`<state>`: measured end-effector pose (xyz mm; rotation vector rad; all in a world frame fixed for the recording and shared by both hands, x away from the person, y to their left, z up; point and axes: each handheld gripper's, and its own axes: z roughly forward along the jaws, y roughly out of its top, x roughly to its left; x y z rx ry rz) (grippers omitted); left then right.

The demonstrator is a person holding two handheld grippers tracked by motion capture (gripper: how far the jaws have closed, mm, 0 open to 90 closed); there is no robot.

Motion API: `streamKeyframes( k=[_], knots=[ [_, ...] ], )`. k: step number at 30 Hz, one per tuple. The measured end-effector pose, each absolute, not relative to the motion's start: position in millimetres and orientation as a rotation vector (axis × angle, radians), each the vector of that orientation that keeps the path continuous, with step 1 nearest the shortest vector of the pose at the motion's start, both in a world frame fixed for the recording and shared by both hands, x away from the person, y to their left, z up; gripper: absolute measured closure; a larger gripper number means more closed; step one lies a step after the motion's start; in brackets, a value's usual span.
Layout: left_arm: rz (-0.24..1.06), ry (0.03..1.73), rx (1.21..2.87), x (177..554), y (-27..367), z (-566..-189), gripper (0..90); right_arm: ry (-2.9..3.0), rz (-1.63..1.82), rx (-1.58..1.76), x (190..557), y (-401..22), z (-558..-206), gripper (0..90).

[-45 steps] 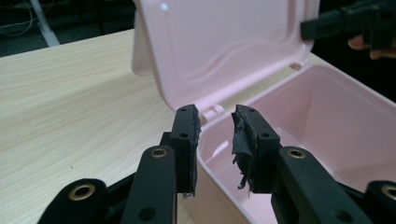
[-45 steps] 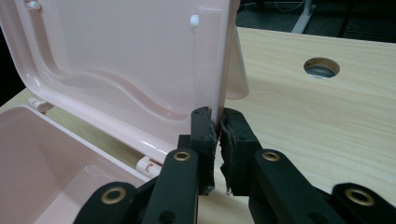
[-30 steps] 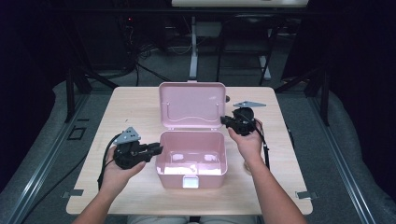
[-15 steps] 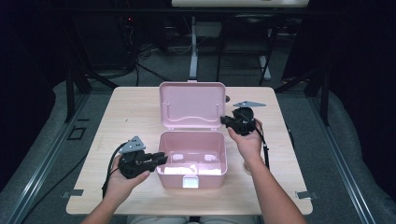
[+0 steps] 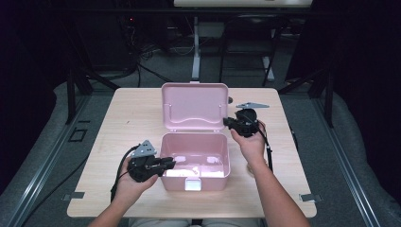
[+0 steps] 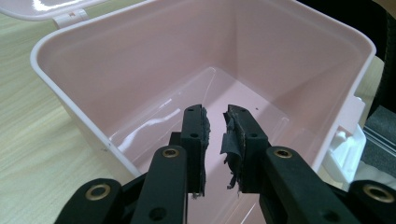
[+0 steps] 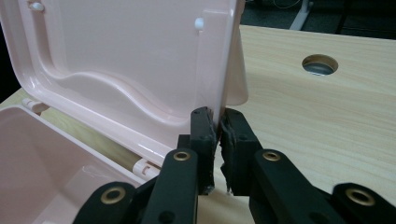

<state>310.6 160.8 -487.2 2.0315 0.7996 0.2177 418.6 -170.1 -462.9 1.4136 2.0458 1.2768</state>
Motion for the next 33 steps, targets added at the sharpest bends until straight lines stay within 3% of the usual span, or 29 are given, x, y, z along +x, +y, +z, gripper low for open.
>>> streamKeyframes(
  k=[18,33],
  knots=[
    [0.251,0.767,2.029,309.7,151.5,-490.2,69.5,2.051,1.275,1.412,419.3,-170.4,-462.9,83.4],
    [0.267,0.777,2.079,309.6,149.5,-499.8,84.3,2.050,1.278,1.433,421.4,-170.4,-463.8,83.1]
  ],
)
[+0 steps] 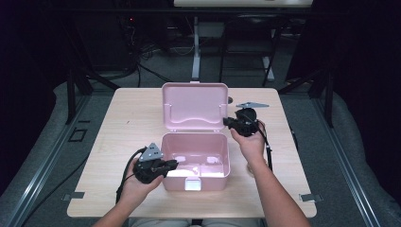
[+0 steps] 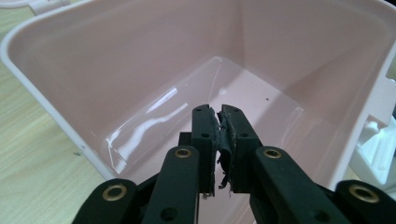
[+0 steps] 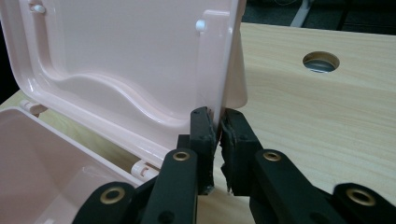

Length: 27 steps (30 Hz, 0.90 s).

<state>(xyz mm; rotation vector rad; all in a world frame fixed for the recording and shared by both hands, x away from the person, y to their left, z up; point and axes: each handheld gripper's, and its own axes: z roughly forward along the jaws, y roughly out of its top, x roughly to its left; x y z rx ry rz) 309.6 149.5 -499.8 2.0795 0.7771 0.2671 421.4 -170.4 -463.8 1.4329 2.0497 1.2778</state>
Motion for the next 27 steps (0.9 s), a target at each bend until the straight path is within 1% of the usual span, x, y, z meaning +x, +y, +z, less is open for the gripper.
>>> streamKeyframes(
  k=[14,27],
  knots=[
    [0.275,0.747,2.084,307.5,150.1,-502.2,87.8,2.059,1.293,1.469,425.7,-171.5,-465.7,82.4],
    [0.273,0.732,2.083,307.6,151.1,-502.6,88.7,2.074,1.294,1.485,427.4,-172.2,-467.9,80.3]
  ],
)
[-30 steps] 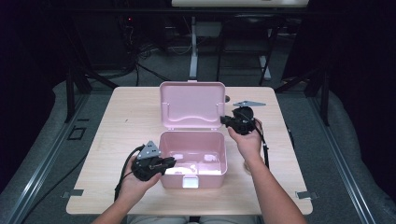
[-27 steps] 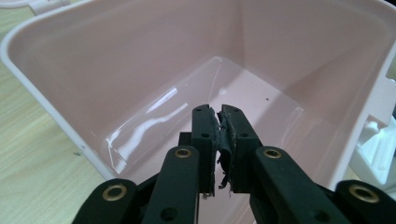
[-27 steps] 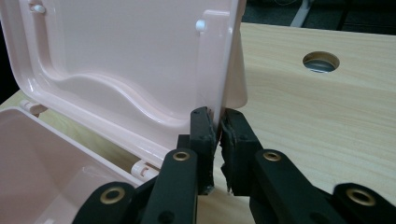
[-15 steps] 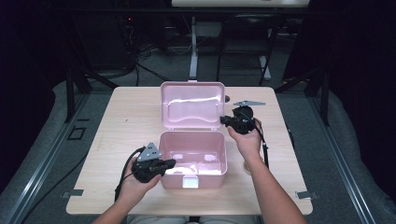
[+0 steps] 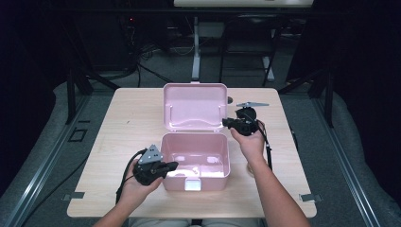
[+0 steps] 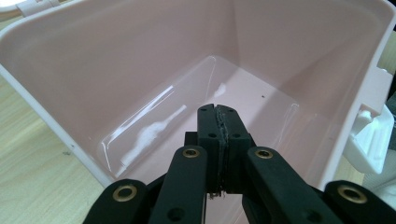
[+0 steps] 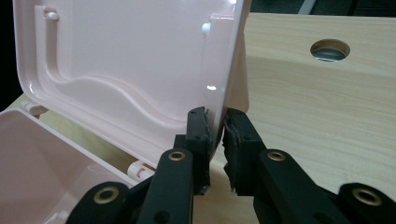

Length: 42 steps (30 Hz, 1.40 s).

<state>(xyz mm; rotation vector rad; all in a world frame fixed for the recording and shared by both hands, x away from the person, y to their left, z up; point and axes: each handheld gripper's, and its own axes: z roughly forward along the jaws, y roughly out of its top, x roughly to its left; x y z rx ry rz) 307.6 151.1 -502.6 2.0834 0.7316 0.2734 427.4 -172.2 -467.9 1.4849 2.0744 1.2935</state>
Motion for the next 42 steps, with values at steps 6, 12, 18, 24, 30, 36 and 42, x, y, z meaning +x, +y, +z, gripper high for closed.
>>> streamKeyframes(
  k=[6,12,18,24,30,36,42],
  knots=[
    [0.274,0.730,2.081,307.5,151.4,-503.0,88.7,2.067,1.278,1.491,426.7,-171.5,-469.0,78.4],
    [0.308,0.716,2.098,305.7,149.2,-503.3,89.4,2.080,1.279,1.487,427.3,-173.0,-471.2,82.6],
    [0.306,0.706,2.101,305.3,149.7,-503.4,89.6,2.100,1.271,1.475,425.3,-168.2,-473.2,82.3],
    [0.303,0.710,2.100,306.1,151.1,-503.1,89.4,2.089,1.279,1.461,421.8,-169.3,-471.0,81.1],
    [0.281,0.733,2.084,306.0,155.3,-502.6,86.7,2.078,1.305,1.448,413.8,-175.7,-468.3,79.5],
    [0.270,0.735,2.077,304.9,155.3,-502.8,85.6,2.071,1.309,1.430,402.8,-180.8,-465.2,74.4],
    [0.250,0.741,2.063,304.9,157.4,-500.1,80.1,2.074,1.290,1.387,388.1,-185.1,-463.7,65.5]
  ],
)
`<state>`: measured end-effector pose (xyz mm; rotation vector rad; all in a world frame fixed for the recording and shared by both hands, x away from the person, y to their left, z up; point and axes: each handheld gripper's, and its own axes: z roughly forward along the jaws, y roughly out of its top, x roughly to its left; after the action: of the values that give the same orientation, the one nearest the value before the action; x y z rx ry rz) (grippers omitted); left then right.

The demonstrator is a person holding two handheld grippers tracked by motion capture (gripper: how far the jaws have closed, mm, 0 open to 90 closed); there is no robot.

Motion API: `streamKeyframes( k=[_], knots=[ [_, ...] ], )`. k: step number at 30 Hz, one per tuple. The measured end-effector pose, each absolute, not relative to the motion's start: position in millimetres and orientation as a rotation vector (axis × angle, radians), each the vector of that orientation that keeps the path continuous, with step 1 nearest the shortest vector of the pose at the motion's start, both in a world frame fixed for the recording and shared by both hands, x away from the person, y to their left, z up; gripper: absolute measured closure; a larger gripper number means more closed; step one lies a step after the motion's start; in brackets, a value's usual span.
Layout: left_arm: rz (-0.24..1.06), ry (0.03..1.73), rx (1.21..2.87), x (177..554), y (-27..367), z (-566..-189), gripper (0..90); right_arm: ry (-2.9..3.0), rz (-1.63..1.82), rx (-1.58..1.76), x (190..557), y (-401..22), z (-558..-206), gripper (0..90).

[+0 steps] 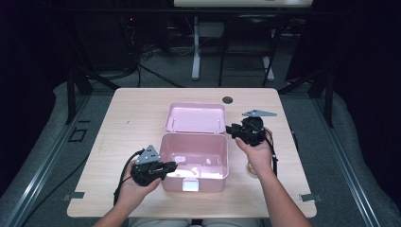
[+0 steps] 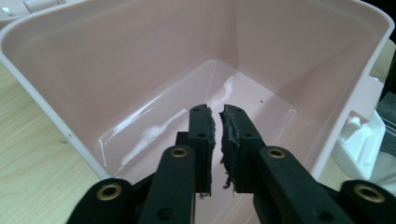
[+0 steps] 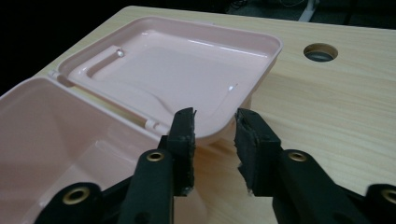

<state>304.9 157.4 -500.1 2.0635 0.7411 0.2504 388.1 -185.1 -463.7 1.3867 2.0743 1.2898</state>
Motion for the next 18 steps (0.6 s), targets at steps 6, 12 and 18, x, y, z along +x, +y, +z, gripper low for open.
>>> streamKeyframes(
  k=[6,12,18],
  knots=[
    [0.233,0.744,2.040,303.3,161.8,-494.3,69.7,2.079,1.292,1.382,375.0,-194.2,-465.7,56.4],
    [0.231,0.718,2.017,302.8,166.3,-484.5,63.3,2.082,1.294,1.390,366.8,-205.5,-467.5,51.3],
    [0.271,0.727,1.991,307.3,169.1,-474.2,59.3,2.050,1.246,1.378,363.6,-213.5,-470.3,48.2]
  ],
)
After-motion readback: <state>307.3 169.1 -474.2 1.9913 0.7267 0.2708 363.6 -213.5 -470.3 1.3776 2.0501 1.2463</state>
